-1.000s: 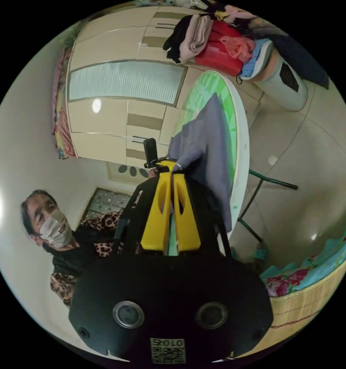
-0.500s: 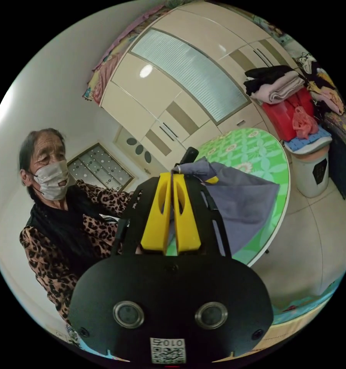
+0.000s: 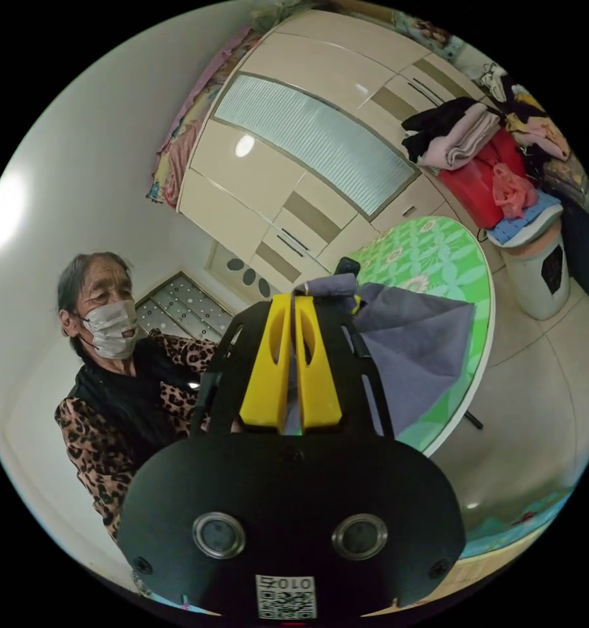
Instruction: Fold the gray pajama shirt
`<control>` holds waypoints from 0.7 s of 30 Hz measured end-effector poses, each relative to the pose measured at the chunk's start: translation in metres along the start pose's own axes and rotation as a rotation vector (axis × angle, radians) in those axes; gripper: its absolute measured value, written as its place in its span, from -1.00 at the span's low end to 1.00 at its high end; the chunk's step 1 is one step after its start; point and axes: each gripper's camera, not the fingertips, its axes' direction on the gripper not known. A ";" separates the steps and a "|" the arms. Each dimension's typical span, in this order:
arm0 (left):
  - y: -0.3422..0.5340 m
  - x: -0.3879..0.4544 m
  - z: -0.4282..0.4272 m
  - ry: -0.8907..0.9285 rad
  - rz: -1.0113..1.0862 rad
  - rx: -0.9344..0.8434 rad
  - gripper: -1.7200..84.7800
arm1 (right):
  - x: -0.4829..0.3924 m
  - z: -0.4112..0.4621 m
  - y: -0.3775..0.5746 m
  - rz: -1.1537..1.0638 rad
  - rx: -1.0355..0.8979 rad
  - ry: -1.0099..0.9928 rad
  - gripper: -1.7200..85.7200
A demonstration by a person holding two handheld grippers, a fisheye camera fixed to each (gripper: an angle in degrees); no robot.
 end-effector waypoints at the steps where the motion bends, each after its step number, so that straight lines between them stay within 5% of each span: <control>1: 0.001 0.005 -0.001 -0.030 0.009 0.009 -0.91 | -0.001 -0.002 0.003 0.013 0.016 0.020 -0.90; 21: 0.057 0.325 -0.084 -0.515 0.457 -0.006 -0.97 | -0.174 0.174 -0.034 -0.259 -0.062 0.415 -0.91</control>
